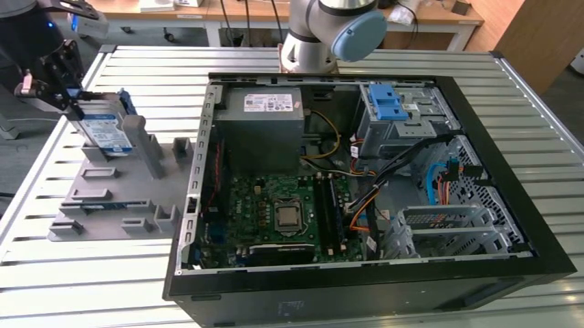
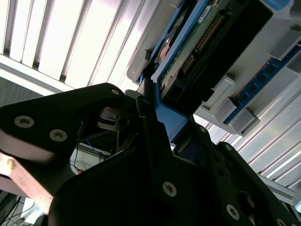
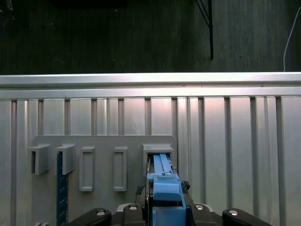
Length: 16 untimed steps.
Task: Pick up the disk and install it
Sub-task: 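Pick up the disk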
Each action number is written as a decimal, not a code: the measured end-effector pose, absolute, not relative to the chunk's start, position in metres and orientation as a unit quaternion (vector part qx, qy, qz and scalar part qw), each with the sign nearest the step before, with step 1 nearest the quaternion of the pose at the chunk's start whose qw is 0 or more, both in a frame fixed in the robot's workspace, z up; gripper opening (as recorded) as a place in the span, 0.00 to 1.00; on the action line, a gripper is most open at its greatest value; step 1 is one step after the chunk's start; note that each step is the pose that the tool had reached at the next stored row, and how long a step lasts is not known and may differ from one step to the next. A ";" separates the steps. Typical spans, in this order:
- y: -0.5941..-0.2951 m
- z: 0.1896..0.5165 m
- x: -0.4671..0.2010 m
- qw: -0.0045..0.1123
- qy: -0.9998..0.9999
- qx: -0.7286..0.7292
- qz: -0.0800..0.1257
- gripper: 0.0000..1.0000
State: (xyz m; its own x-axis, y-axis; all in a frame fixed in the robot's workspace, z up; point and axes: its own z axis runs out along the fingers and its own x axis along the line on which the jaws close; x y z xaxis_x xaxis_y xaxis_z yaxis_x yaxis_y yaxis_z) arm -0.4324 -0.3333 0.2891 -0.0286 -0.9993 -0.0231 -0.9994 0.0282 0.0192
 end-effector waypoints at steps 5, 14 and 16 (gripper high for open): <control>-0.333 0.293 -0.432 0.002 0.717 -0.697 0.015 0.36; -0.333 0.300 -0.432 0.002 0.717 -0.697 0.015 0.36; -0.333 0.301 -0.432 0.002 0.717 -0.697 0.015 0.36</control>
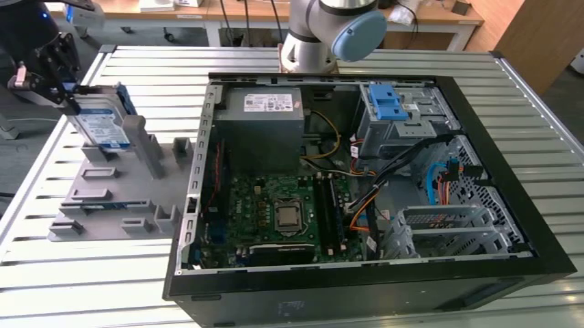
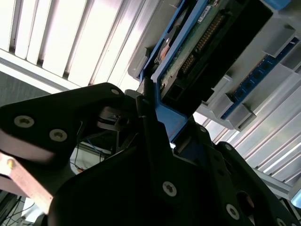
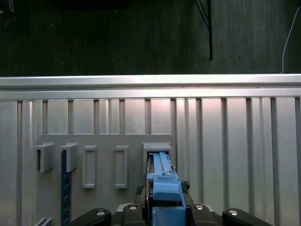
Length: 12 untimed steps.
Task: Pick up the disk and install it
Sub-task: 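Pick up the disk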
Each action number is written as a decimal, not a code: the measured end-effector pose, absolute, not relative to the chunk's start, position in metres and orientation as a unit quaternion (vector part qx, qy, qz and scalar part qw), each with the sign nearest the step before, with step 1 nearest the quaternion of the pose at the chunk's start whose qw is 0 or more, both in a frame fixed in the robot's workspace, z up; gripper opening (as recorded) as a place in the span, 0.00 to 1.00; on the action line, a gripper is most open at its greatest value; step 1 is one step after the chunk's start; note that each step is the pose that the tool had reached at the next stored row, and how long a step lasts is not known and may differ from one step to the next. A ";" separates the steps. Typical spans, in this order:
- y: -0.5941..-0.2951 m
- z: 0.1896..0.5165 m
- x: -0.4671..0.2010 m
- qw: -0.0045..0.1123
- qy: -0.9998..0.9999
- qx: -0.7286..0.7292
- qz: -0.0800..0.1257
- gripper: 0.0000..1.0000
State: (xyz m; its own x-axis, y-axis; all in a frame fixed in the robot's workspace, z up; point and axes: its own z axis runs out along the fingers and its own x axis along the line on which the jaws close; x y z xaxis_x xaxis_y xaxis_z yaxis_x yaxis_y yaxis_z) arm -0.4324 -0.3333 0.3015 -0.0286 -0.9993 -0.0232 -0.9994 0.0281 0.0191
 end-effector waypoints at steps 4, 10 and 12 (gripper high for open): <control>-0.333 0.304 -0.432 0.002 0.717 -0.697 0.015 0.36; -0.333 0.310 -0.432 0.002 0.717 -0.697 0.015 0.36; -0.333 0.312 -0.432 0.002 0.717 -0.697 0.015 0.36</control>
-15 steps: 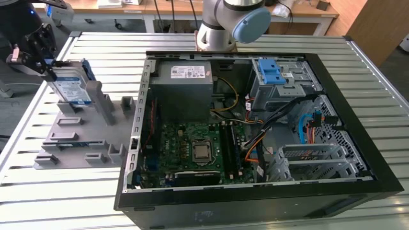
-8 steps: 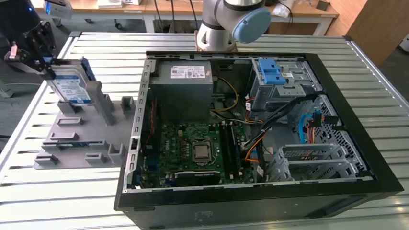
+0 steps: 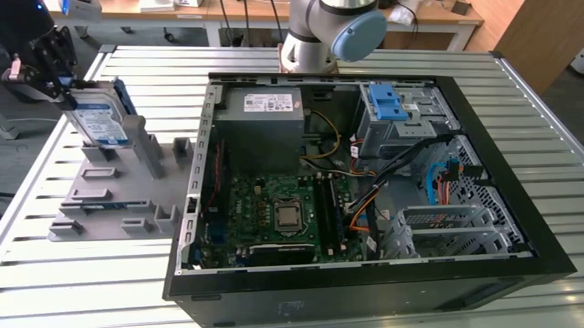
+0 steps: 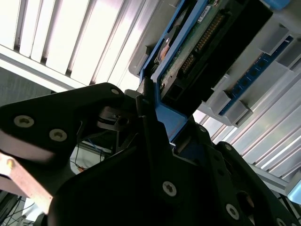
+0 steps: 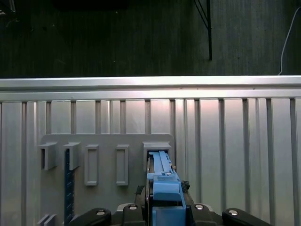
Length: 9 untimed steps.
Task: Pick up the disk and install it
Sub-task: 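Pick up the disk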
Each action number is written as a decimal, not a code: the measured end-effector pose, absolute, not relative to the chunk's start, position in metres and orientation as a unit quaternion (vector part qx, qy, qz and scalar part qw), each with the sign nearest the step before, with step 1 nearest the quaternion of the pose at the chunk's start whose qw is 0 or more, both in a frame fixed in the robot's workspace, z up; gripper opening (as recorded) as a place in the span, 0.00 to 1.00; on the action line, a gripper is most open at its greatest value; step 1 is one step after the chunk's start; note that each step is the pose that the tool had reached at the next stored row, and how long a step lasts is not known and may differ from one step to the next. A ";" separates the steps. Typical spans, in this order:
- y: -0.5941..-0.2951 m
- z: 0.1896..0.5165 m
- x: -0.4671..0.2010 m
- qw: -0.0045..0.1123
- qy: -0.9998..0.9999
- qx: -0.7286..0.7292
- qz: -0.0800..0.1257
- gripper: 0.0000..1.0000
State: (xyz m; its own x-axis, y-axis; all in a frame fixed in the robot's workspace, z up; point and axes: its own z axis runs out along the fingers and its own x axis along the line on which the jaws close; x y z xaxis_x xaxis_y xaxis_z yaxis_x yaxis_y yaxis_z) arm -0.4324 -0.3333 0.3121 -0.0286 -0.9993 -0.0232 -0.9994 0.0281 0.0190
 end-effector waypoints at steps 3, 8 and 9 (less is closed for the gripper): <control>-0.333 0.315 -0.432 0.002 0.717 -0.697 0.015 0.36; -0.333 0.319 -0.432 0.002 0.717 -0.697 0.015 0.36; -0.333 0.320 -0.432 0.002 0.717 -0.697 0.015 0.36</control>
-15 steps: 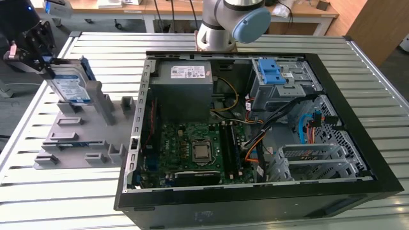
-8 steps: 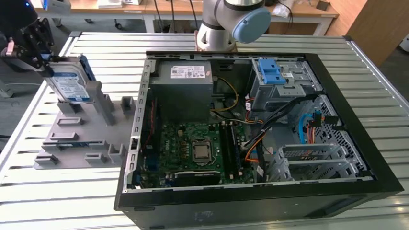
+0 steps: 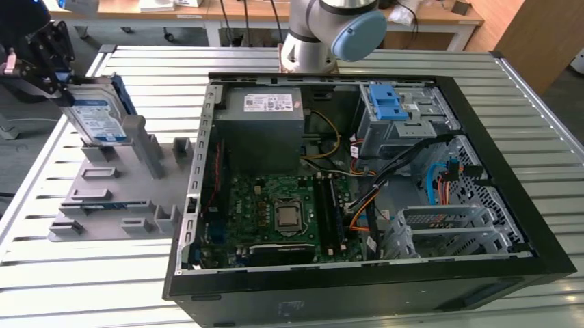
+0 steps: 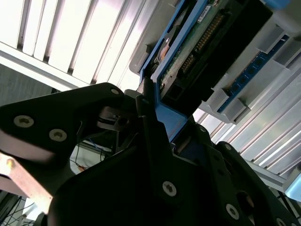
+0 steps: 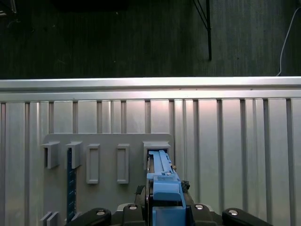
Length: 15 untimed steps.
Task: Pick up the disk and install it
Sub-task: 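Pick up the disk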
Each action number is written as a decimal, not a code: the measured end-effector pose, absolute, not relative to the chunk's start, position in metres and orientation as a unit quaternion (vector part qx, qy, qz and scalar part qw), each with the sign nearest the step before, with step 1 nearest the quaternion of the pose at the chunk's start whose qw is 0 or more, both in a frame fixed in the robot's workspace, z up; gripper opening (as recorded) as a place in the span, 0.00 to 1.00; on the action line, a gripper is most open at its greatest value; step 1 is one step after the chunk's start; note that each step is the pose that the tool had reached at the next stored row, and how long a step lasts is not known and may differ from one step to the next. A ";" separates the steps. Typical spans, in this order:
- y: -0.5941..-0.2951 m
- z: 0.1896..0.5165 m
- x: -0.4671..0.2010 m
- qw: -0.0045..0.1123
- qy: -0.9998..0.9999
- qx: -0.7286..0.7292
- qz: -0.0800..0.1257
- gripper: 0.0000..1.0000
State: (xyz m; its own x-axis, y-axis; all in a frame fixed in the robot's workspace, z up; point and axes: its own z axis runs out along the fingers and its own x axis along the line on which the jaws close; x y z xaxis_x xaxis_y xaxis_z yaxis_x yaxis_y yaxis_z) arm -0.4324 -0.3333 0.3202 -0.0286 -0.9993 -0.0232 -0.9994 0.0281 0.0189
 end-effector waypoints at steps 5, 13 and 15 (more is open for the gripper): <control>-0.333 0.324 -0.432 0.002 0.717 -0.697 0.015 0.36; -0.333 0.331 -0.432 0.002 0.717 -0.697 0.015 0.36; -0.333 0.332 -0.432 0.002 0.717 -0.697 0.015 0.36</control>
State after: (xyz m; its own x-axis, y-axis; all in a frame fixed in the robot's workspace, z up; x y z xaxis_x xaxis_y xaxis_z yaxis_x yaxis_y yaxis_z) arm -0.4325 -0.3333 0.3323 -0.0285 -0.9993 -0.0232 -0.9994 0.0281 0.0186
